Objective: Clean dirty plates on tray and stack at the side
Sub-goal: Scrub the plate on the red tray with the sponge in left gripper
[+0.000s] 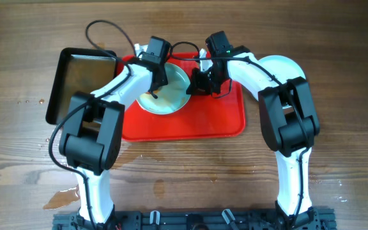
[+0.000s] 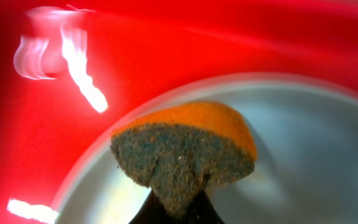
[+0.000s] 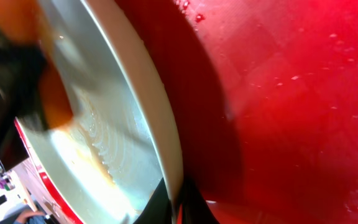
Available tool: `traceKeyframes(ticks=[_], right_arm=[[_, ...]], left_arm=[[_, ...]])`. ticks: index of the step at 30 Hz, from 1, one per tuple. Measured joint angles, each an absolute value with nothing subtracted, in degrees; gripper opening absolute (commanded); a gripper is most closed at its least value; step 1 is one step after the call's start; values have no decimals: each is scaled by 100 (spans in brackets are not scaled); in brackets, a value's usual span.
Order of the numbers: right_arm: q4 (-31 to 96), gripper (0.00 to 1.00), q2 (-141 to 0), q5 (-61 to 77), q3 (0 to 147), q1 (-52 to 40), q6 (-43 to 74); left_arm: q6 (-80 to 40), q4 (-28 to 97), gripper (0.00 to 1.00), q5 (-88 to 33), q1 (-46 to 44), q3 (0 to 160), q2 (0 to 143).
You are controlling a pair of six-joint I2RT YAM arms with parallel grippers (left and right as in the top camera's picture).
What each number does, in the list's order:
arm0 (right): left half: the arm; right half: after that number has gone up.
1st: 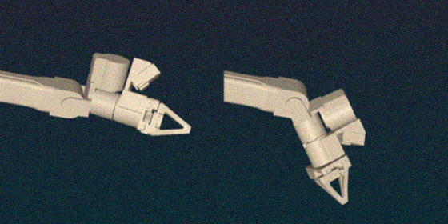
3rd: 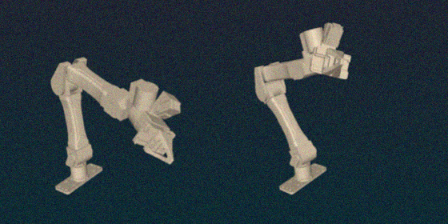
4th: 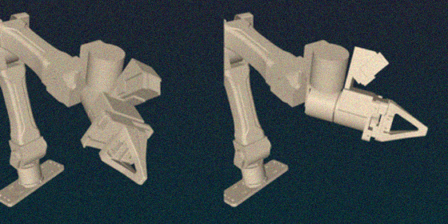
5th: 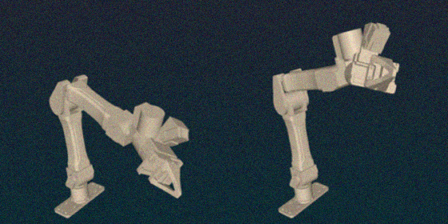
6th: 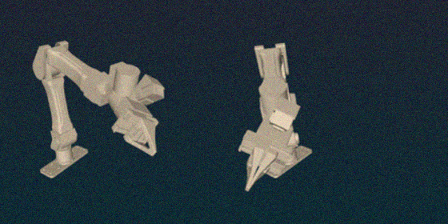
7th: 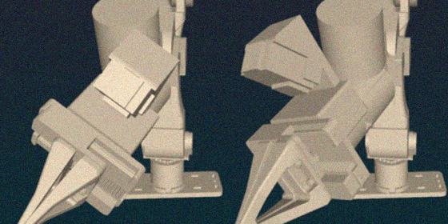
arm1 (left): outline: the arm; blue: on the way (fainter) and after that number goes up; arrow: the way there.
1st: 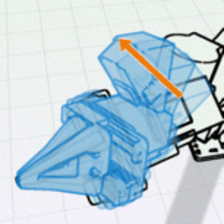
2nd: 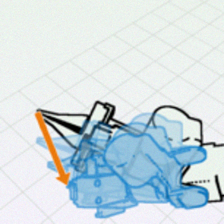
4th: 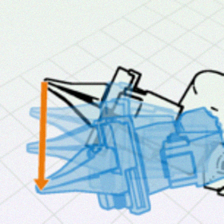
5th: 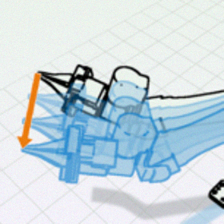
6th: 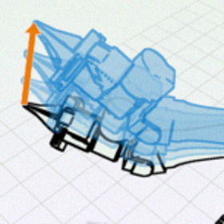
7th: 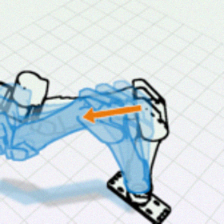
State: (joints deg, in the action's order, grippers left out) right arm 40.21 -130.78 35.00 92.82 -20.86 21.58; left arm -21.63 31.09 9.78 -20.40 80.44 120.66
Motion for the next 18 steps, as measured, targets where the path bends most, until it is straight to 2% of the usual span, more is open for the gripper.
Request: traceKeyframes(ticks=[2, 6, 10, 14, 18], right_arm=[[4021, 4, -13078, 3511, 9282, -2078, 2158], [4018, 4, -13078, 3511, 9282, -2078, 2134], [4088, 4, -13078, 3557, 9282, -2108, 1994], [4093, 4, -13078, 3557, 9282, -2121, 1916], [4071, 4, -13078, 3557, 9282, -2130, 1920]], left_arm=[[-1323, 3527, 4, -126, -2021, 8088, 12027], [-434, 4427, 4, -1883, -2071, 8082, 12016], [-69, 5004, 4, -2755, -2060, 8051, 12123], [-906, 5017, 4, -2504, -1997, 8036, 12110], [-2812, 5028, 4, -1024, -1885, 8060, 11944]])
